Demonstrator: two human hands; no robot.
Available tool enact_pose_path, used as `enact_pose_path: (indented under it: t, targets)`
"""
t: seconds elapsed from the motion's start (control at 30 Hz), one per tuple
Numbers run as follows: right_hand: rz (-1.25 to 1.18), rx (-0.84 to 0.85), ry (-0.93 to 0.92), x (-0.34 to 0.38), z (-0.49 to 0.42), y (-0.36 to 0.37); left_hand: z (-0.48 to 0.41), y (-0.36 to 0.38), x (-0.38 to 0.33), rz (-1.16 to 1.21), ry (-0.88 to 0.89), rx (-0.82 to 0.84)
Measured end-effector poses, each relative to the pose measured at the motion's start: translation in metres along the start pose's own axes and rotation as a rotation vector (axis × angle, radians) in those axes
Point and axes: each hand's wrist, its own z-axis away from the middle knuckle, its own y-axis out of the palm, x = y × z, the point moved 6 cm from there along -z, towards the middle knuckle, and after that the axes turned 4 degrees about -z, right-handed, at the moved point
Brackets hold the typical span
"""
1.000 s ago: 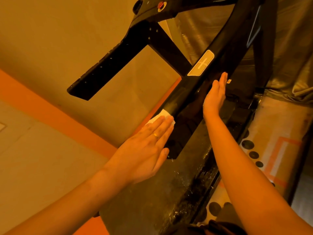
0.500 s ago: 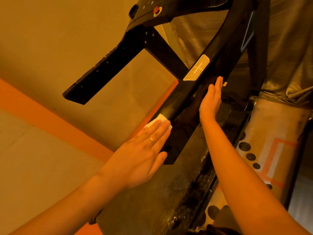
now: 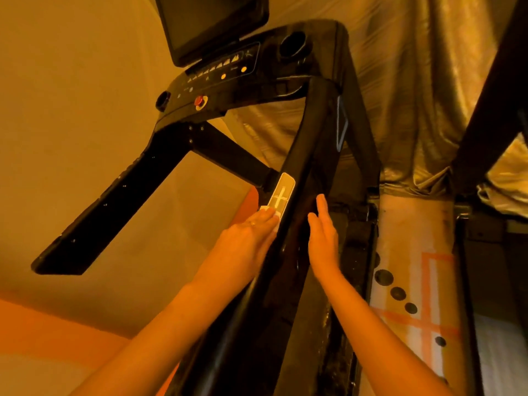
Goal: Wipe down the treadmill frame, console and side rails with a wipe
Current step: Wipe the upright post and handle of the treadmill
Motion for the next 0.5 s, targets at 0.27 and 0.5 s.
enact_pose_path:
  t: [0.27, 0.5]
  targets:
    - [0.012, -0.014, -0.001, 0.009, -0.079, -0.023, -0.103, 0.004, 0.031, 0.2, 0.0, -0.181]
    - [0.01, -0.037, 0.027, 0.008, -0.146, -0.023, -0.213, 0.006, 0.015, 0.116, 0.096, -0.128]
